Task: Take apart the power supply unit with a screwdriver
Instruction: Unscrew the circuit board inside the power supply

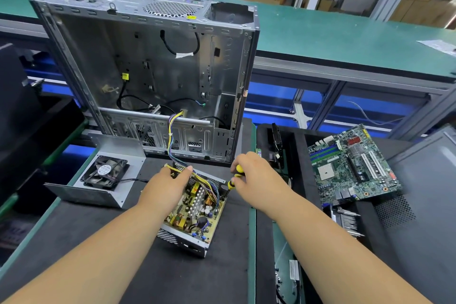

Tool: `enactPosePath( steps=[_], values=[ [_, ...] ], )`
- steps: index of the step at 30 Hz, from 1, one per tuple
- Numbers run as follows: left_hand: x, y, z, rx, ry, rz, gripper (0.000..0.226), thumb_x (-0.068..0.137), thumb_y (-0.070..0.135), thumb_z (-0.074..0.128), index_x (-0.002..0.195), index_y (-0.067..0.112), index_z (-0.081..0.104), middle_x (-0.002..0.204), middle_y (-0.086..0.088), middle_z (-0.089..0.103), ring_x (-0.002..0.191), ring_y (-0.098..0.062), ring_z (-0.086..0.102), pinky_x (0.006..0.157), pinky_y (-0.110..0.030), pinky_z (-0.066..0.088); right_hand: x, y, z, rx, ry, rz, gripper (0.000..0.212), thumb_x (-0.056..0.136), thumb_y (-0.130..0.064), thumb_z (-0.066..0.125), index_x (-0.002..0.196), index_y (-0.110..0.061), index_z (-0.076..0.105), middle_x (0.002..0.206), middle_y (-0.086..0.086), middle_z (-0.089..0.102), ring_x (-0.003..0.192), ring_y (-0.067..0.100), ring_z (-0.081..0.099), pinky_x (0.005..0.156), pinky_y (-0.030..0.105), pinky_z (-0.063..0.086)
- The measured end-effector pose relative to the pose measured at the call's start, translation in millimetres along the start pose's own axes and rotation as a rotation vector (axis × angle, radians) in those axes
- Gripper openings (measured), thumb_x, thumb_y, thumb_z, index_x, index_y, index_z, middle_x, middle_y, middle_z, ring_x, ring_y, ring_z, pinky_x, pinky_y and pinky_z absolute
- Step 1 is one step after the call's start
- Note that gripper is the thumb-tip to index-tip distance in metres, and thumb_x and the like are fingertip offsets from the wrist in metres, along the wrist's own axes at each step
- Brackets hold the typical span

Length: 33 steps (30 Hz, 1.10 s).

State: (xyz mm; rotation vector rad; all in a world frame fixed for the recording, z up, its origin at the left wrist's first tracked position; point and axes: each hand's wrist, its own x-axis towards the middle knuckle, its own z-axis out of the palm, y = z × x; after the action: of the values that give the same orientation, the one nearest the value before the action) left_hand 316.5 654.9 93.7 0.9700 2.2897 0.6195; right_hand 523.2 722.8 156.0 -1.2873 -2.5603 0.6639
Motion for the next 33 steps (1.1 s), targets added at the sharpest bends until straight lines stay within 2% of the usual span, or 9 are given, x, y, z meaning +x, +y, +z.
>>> enactPosePath(
  steps=[3, 5, 7, 12, 14, 21, 26, 29, 33],
  values=[
    [0.5, 0.3, 0.3, 0.004, -0.002, -0.004, 0.079, 0.091, 0.071, 0.036, 0.137, 0.008, 0.043, 0.131, -0.015, 0.056, 0.116, -0.035, 0.054, 0.097, -0.049, 0.046, -2.1, 0.0, 0.6, -0.097, 0.023, -0.012, 0.008, 0.091, -0.026, 0.055, 0.097, -0.021, 0.057, 0.097, -0.003, 0.050, 0.097, 0.021, 0.051, 0.081, 0.034, 0.045],
    [0.7, 0.2, 0.3, 0.004, -0.001, -0.005, 0.079, 0.090, 0.072, 0.036, 0.137, 0.009, 0.043, 0.131, -0.014, 0.056, 0.116, -0.035, 0.053, 0.097, -0.049, 0.046, -3.2, -0.7, 0.2, -0.212, 0.060, -0.015, 0.031, 0.094, -0.051, 0.050, 0.094, -0.021, 0.058, 0.091, -0.002, 0.055, 0.090, 0.021, 0.054, 0.077, 0.036, 0.048],
    [1.0, -0.2, 0.4, 0.002, 0.001, -0.007, 0.079, 0.090, 0.072, 0.036, 0.137, 0.009, 0.043, 0.132, -0.014, 0.056, 0.117, -0.035, 0.053, 0.098, -0.050, 0.045, -2.5, -0.4, -0.4, -0.195, 0.060, 0.035, 0.044, 0.096, -0.061, 0.043, 0.093, -0.020, 0.059, 0.086, -0.001, 0.058, 0.084, 0.020, 0.055, 0.071, 0.035, 0.048],
    [1.3, -0.7, 0.9, -0.011, 0.004, -0.010, 0.079, 0.089, 0.073, 0.036, 0.136, 0.010, 0.044, 0.131, -0.013, 0.056, 0.115, -0.034, 0.054, 0.097, -0.050, 0.046, -4.0, -0.3, 2.1, -0.063, 0.068, 0.005, 0.016, 0.098, -0.029, 0.052, 0.108, -0.018, 0.057, 0.100, -0.001, 0.058, 0.096, 0.022, 0.053, 0.082, 0.036, 0.045],
    [1.5, -0.9, 1.0, -0.005, 0.006, -0.009, 0.080, 0.089, 0.073, 0.036, 0.137, 0.010, 0.044, 0.132, -0.013, 0.055, 0.116, -0.034, 0.054, 0.098, -0.050, 0.045, -6.1, 0.6, 3.1, -0.039, 0.088, 0.000, 0.021, 0.093, -0.021, 0.053, 0.113, -0.018, 0.055, 0.105, -0.001, 0.052, 0.102, 0.021, 0.048, 0.088, 0.035, 0.042],
    [1.7, -1.3, 1.9, -0.012, 0.006, 0.002, 0.084, 0.089, 0.074, 0.035, 0.143, 0.011, 0.039, 0.139, -0.013, 0.052, 0.120, -0.035, 0.052, 0.101, -0.051, 0.044, -8.7, 0.8, 1.8, -0.249, 0.092, 0.066, 0.039, 0.101, -0.054, 0.038, 0.103, -0.018, 0.053, 0.091, 0.000, 0.059, 0.085, 0.023, 0.058, 0.073, 0.038, 0.050],
    [2.9, -2.2, 2.8, -0.016, 0.003, -0.001, 0.085, 0.089, 0.074, 0.036, 0.146, 0.011, 0.037, 0.142, -0.012, 0.050, 0.124, -0.035, 0.050, 0.102, -0.052, 0.043, -6.6, 0.7, 0.3, -0.094, 0.087, 0.060, 0.021, 0.101, -0.034, 0.048, 0.114, -0.019, 0.055, 0.102, 0.000, 0.061, 0.095, 0.023, 0.056, 0.078, 0.036, 0.047],
    [3.9, -3.2, 2.9, -0.011, 0.008, -0.006, 0.082, 0.088, 0.074, 0.036, 0.140, 0.010, 0.041, 0.134, -0.014, 0.055, 0.119, -0.035, 0.053, 0.100, -0.052, 0.044, -8.3, -0.3, 1.6, -0.022, 0.070, 0.058, 0.026, 0.093, -0.022, 0.053, 0.119, -0.019, 0.053, 0.110, -0.001, 0.055, 0.103, 0.021, 0.050, 0.084, 0.035, 0.044],
    [3.6, -3.2, 2.6, -0.016, 0.012, -0.001, 0.080, 0.088, 0.074, 0.036, 0.135, 0.009, 0.045, 0.124, -0.014, 0.060, 0.113, -0.034, 0.056, 0.095, -0.049, 0.047, -10.3, -1.3, 4.1, -0.117, 0.070, 0.078, 0.025, 0.093, -0.032, 0.050, 0.115, -0.019, 0.050, 0.102, -0.001, 0.057, 0.093, 0.023, 0.054, 0.072, 0.033, 0.042]
  ],
)
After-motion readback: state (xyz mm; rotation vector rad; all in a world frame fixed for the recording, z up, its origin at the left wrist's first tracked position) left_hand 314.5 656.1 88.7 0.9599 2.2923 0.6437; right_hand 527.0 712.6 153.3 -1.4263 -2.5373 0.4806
